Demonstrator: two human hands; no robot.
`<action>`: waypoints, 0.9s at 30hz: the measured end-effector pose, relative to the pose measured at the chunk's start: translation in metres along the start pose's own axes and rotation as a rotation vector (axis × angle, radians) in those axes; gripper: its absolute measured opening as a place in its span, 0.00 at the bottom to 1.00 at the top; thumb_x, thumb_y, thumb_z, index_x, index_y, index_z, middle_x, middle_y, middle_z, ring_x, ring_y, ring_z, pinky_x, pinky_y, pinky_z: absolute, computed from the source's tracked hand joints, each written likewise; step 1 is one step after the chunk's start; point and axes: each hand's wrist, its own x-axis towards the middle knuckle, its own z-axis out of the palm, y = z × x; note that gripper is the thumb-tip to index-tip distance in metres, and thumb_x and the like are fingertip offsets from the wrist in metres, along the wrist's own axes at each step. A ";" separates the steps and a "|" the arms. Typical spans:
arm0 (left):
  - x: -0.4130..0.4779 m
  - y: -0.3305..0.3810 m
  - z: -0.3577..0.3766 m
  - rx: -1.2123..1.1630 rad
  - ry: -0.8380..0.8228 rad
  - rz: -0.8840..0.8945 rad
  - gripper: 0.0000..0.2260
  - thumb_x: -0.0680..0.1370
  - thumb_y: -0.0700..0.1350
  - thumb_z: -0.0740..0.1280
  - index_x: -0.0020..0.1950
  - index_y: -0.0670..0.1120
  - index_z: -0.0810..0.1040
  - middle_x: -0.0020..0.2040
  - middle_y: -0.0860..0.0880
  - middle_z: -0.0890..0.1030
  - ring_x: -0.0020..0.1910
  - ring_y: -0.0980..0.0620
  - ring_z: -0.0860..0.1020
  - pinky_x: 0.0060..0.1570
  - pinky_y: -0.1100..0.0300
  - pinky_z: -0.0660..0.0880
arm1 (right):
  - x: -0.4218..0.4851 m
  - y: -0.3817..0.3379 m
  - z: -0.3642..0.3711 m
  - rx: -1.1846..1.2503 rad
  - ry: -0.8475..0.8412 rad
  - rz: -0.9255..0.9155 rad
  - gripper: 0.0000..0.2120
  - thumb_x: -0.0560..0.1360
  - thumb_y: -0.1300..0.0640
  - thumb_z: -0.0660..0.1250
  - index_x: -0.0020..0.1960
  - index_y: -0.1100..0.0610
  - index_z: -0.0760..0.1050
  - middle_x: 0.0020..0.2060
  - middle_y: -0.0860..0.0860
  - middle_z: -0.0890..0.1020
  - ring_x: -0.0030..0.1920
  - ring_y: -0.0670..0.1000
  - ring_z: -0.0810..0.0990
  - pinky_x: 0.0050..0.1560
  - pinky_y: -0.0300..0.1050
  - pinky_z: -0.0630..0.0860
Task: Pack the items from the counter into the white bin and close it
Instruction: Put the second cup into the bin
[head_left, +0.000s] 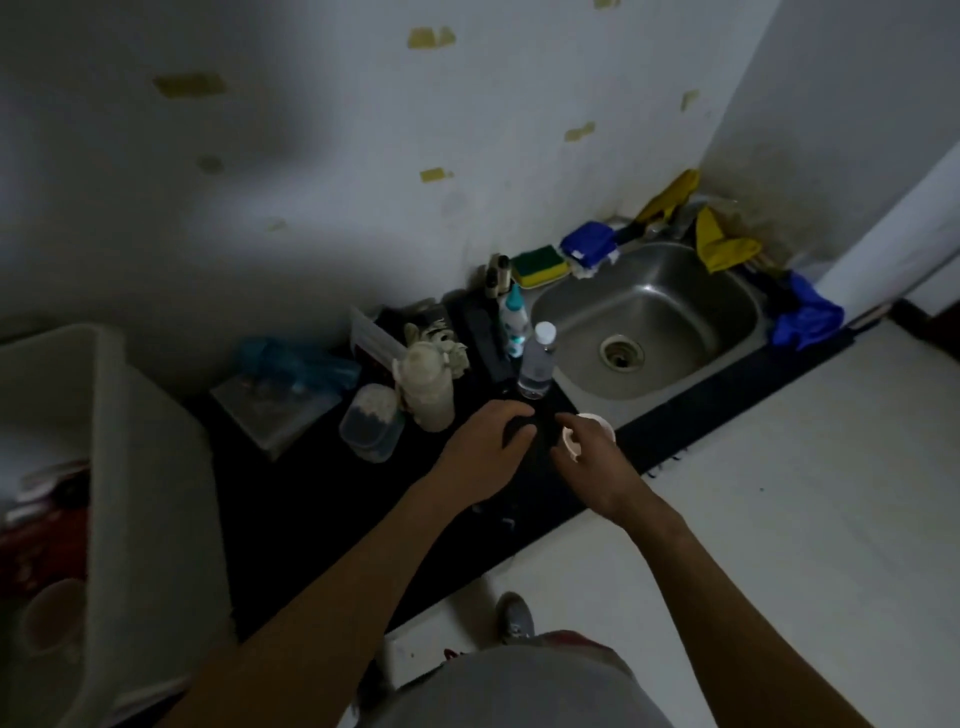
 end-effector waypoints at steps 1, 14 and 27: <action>0.004 0.001 0.014 -0.019 -0.011 -0.022 0.14 0.81 0.49 0.63 0.65 0.47 0.75 0.61 0.50 0.76 0.60 0.54 0.74 0.60 0.62 0.70 | 0.001 0.013 -0.002 -0.007 0.012 0.030 0.20 0.78 0.55 0.65 0.69 0.53 0.69 0.62 0.48 0.77 0.63 0.49 0.75 0.60 0.32 0.68; 0.032 -0.016 0.088 -0.137 -0.144 -0.300 0.14 0.81 0.47 0.63 0.66 0.47 0.74 0.62 0.48 0.77 0.56 0.55 0.75 0.53 0.64 0.71 | 0.026 0.086 0.005 0.048 0.155 0.300 0.24 0.77 0.59 0.63 0.71 0.60 0.63 0.67 0.57 0.63 0.63 0.59 0.70 0.61 0.48 0.69; 0.027 -0.026 0.084 -0.168 -0.105 -0.335 0.15 0.81 0.46 0.63 0.68 0.47 0.73 0.64 0.48 0.76 0.58 0.55 0.75 0.55 0.64 0.72 | 0.051 0.094 0.011 0.179 0.122 0.524 0.14 0.78 0.55 0.63 0.61 0.62 0.74 0.52 0.59 0.81 0.50 0.57 0.81 0.49 0.51 0.80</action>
